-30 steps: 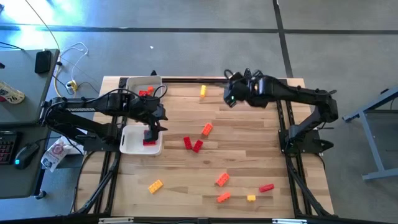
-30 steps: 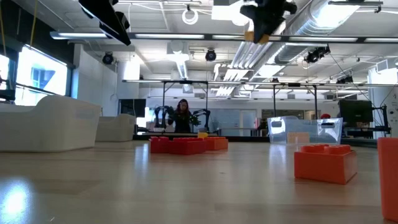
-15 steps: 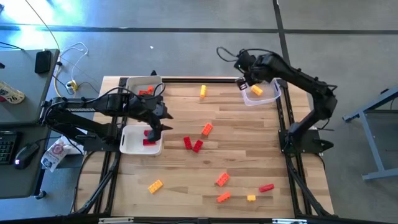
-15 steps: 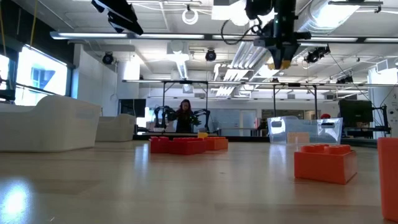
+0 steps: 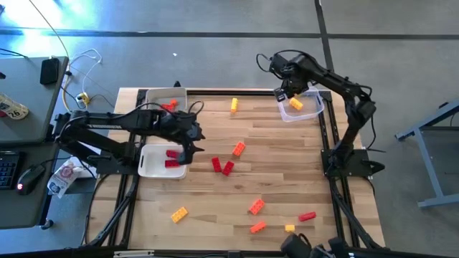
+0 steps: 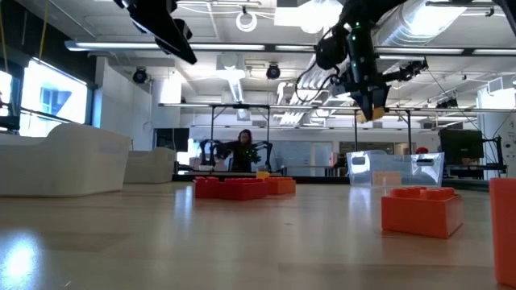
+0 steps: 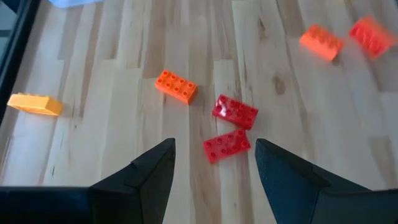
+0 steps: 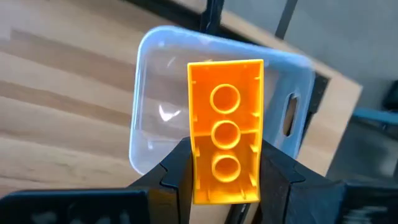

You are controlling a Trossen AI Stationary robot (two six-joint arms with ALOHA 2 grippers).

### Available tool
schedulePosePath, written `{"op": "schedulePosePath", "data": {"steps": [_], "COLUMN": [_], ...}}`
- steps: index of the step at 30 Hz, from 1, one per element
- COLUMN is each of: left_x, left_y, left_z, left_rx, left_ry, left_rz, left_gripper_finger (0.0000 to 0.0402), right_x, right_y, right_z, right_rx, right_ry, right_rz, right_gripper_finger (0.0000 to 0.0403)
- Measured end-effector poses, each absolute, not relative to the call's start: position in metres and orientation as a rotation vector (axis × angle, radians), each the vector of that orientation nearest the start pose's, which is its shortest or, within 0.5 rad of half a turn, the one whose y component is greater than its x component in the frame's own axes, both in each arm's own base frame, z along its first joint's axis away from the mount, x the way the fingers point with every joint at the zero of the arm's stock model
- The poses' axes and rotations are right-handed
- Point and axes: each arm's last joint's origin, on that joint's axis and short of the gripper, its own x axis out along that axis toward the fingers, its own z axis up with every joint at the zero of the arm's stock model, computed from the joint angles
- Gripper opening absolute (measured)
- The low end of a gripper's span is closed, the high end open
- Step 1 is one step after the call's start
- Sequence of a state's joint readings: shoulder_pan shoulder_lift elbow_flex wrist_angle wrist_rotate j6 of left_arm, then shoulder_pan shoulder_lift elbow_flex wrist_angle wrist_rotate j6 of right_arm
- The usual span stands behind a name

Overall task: Sort & place blocks by color
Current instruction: Put the yellow game piece into the transparent bin, then put the red game piece into the white bin

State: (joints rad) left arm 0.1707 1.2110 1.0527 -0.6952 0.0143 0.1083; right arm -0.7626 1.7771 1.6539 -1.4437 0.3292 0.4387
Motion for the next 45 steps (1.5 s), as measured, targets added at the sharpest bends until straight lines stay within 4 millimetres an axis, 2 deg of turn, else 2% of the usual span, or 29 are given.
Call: {"op": "schedulePosePath", "data": {"steps": [6,16,21,27,35,40,45], "left_x": [0.251,0.266,0.269,0.276,0.286,0.289,0.289], "left_y": [0.043,0.045,0.046,0.047,0.049,0.049,0.049], "left_z": [0.283,0.265,0.260,0.252,0.239,0.232,0.232], "left_rx": [0.088,0.016,-0.066,-0.247,-0.392,-0.324,-0.162], "left_ry": [0.927,0.986,0.997,0.997,1.007,1.043,1.062], "left_rz": [0.059,0.086,0.129,0.228,0.311,0.274,0.179], "left_gripper_finger": [0.0209,0.0209,0.0209,0.0209,0.0209,0.0209,0.0209], "right_x": [0.228,0.232,0.235,0.238,0.241,0.241,0.240], "right_y": [-0.247,-0.263,-0.266,-0.269,-0.271,-0.270,-0.267], "right_z": [0.274,0.242,0.230,0.218,0.211,0.212,0.213], "right_rx": [0.739,0.830,0.852,0.880,0.804,0.767,0.758], "right_ry": [1.480,1.585,1.622,1.655,1.681,1.709,1.756], "right_rz": [-1.168,-1.126,-1.112,-1.090,-1.115,-1.079,-1.052], "right_gripper_finger": [0.0106,0.0106,0.0106,0.0106,0.0203,0.0216,0.0218]}}
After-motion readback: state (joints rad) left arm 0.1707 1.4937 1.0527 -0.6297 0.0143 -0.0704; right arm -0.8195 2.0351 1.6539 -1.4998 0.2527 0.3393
